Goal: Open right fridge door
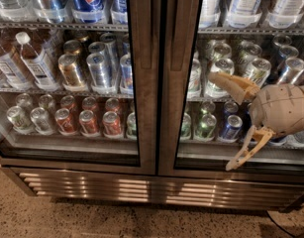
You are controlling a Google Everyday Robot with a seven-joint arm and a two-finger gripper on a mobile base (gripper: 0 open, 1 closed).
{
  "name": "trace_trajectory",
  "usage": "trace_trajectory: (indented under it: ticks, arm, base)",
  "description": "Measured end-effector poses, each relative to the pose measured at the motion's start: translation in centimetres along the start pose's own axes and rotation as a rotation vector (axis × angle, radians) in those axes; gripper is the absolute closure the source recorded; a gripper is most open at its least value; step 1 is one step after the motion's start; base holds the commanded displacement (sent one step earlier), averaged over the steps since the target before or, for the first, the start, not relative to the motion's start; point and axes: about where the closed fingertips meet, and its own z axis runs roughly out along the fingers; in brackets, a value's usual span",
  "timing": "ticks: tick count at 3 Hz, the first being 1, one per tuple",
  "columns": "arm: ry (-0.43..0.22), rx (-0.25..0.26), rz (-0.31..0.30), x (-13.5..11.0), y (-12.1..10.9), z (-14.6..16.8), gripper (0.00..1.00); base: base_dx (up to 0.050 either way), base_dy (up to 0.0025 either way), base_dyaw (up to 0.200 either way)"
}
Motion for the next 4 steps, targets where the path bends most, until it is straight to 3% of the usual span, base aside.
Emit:
trace_trajectory:
  ticks: [1,2,3,4]
  arm:
    - [-0.047,0.059,-0.001,-0.2,-0.1,-0.3,0.0]
    - [-0.047,0.059,-0.002,-0.2,-0.1,-0.3,0.0]
    - [-0.052,0.07,-0.021,-1.7,-0.5,-0.4,0.0]
    - [-0.04,0.092,-0.095,-6.1,-0.7,-1.0,0.0]
  base:
    - [0.0,0.0,0.0]
    - [0.0,0.0,0.0]
    - [0.0,0.0,0.0]
    - [0.0,0.0,0.0]
